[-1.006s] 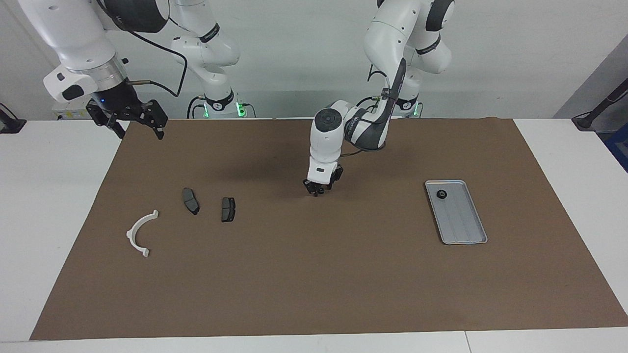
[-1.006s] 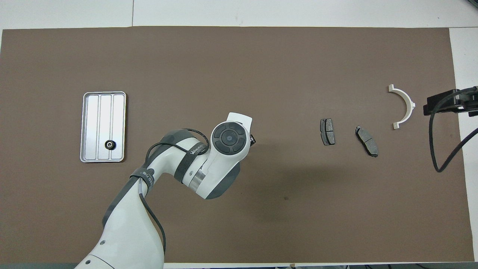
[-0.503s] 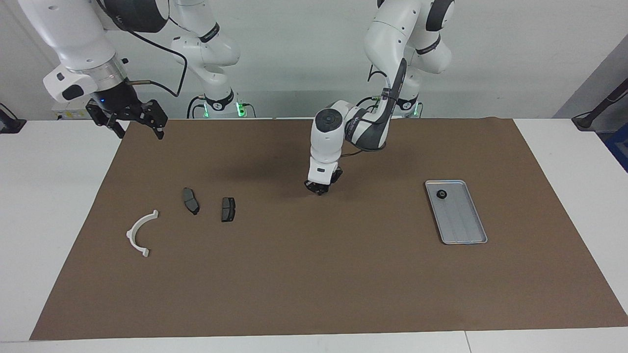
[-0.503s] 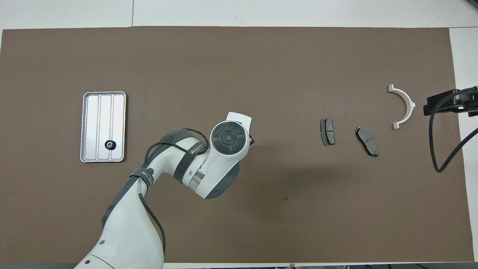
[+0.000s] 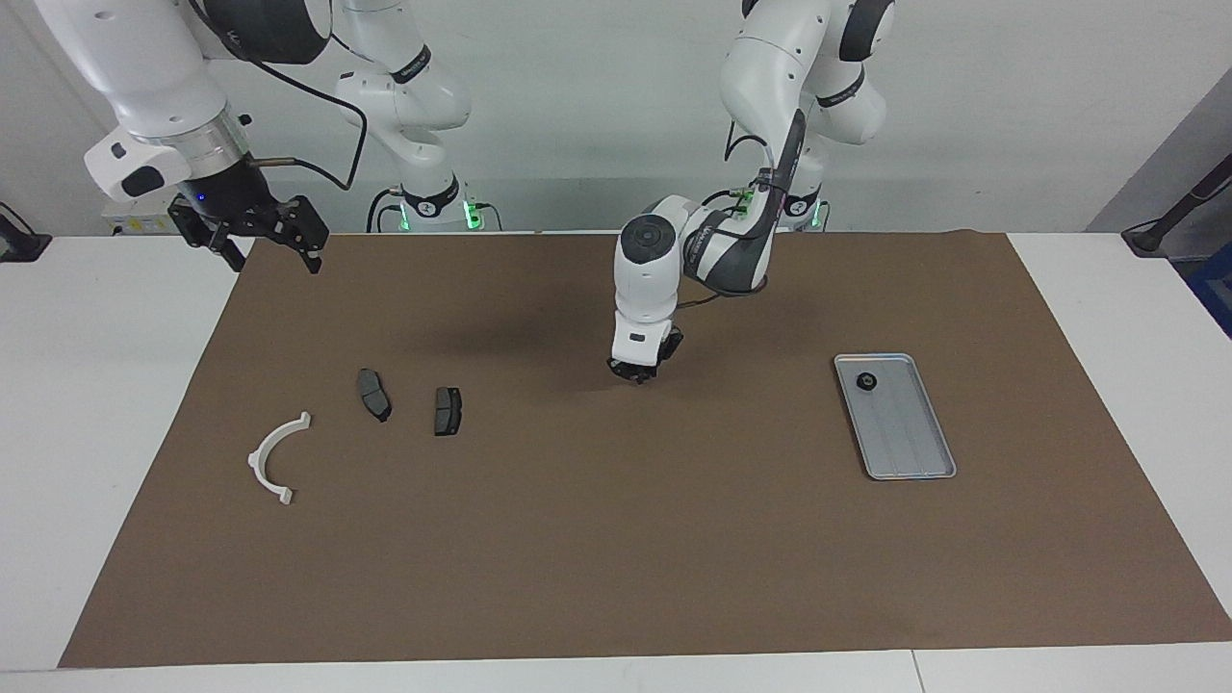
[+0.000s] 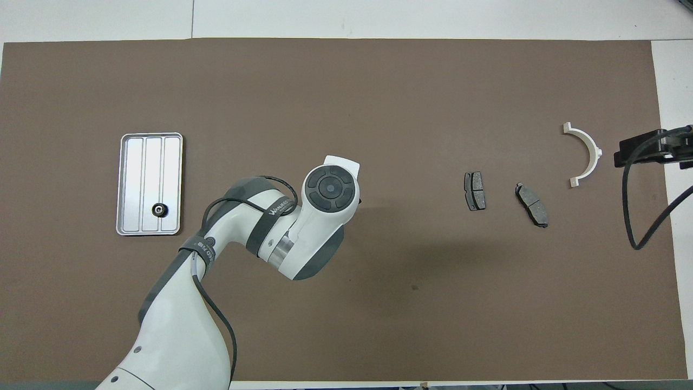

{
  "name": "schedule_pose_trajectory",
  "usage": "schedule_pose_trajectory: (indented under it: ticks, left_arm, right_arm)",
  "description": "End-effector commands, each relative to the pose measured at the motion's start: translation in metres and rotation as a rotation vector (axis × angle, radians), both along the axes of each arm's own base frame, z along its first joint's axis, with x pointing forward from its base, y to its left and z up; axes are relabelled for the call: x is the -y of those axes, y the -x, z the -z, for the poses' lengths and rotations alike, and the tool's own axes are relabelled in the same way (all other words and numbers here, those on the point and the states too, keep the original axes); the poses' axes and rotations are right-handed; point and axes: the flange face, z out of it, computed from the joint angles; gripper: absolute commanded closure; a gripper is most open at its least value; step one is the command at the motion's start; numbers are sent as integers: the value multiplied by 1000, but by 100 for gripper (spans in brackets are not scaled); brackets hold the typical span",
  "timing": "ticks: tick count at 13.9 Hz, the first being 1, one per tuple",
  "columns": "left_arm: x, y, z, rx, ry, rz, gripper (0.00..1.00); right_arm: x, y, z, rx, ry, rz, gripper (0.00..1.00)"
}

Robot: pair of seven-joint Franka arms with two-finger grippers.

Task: Pick bearing gear from pile to tray
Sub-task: 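Carry the second bearing with the left gripper to the silver tray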

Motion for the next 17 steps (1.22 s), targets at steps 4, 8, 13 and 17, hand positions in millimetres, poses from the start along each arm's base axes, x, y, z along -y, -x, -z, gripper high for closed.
schedule_pose_trajectory:
  ticks: [4,8,13,17]
  left_arm:
    - [-118,-50,-65,-7,-4,40,100]
    - [-200,-76,-76,-47,0,132,100]
    - [-315,-82,-56,-99,22,275,100]
    - [-377,-82,-47,-76,37,330,100]
  right_arm:
    - [4,7,-1,2,-5,-21,1]
    - [1,7,-1,0,-5,-26,1]
    - [2,7,-1,0,-5,-26,1]
    - [2,7,0,-2,-5,-25,1]
